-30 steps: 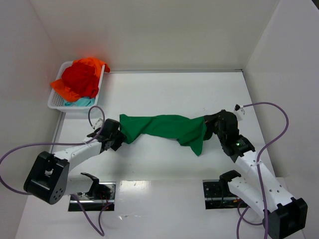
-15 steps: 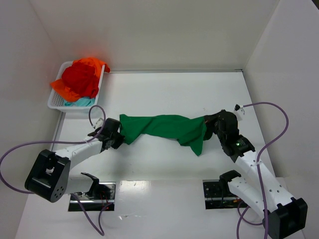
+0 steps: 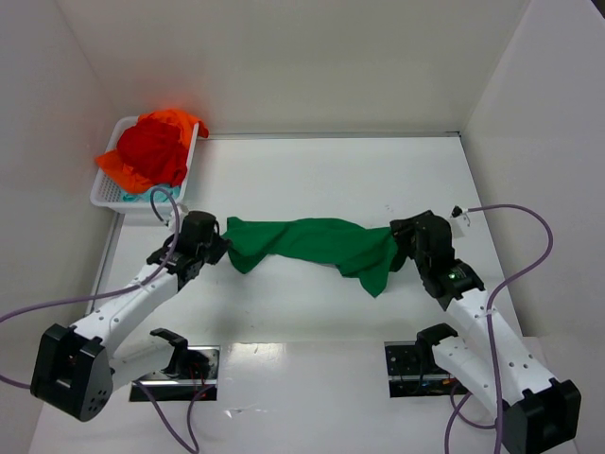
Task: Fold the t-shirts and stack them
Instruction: Flatten out the tshirt
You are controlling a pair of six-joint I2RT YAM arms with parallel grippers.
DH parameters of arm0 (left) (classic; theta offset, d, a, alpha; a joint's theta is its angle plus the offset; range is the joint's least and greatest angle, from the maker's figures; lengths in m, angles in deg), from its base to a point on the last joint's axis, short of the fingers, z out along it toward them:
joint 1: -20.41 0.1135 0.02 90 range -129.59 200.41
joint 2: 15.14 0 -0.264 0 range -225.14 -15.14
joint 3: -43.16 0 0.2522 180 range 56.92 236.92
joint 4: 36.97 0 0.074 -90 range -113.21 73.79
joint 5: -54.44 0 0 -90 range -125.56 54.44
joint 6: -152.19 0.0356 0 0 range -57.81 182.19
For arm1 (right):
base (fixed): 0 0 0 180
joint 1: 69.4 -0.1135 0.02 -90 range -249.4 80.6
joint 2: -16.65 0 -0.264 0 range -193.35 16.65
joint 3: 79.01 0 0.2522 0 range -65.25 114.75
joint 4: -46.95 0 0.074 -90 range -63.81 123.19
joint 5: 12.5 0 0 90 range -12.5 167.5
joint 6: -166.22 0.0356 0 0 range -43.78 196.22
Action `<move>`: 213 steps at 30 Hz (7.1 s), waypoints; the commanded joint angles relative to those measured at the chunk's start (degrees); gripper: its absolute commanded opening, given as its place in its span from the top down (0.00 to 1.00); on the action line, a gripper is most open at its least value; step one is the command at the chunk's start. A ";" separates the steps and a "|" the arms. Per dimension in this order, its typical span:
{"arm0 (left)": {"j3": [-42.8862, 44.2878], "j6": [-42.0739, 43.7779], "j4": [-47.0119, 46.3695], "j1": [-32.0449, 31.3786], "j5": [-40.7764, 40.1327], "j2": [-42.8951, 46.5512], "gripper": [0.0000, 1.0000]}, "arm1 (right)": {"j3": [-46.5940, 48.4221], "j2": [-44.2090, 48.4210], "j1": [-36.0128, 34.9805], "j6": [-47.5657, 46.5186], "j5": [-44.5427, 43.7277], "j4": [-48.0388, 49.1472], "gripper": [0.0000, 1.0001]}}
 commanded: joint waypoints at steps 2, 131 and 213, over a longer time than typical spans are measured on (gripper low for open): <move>1.74 2.83 0.90 1.89 -1.95 1.60 1.00 | -0.29 0.94 1.12 1.79 -3.83 0.42 0.42; 14.76 27.45 2.05 16.58 -0.89 21.91 1.00 | 0.70 10.97 4.11 0.91 16.85 3.66 1.00; 14.57 28.06 -14.30 16.58 -1.32 -18.53 1.00 | 13.15 -44.49 8.16 -27.39 15.94 9.03 0.32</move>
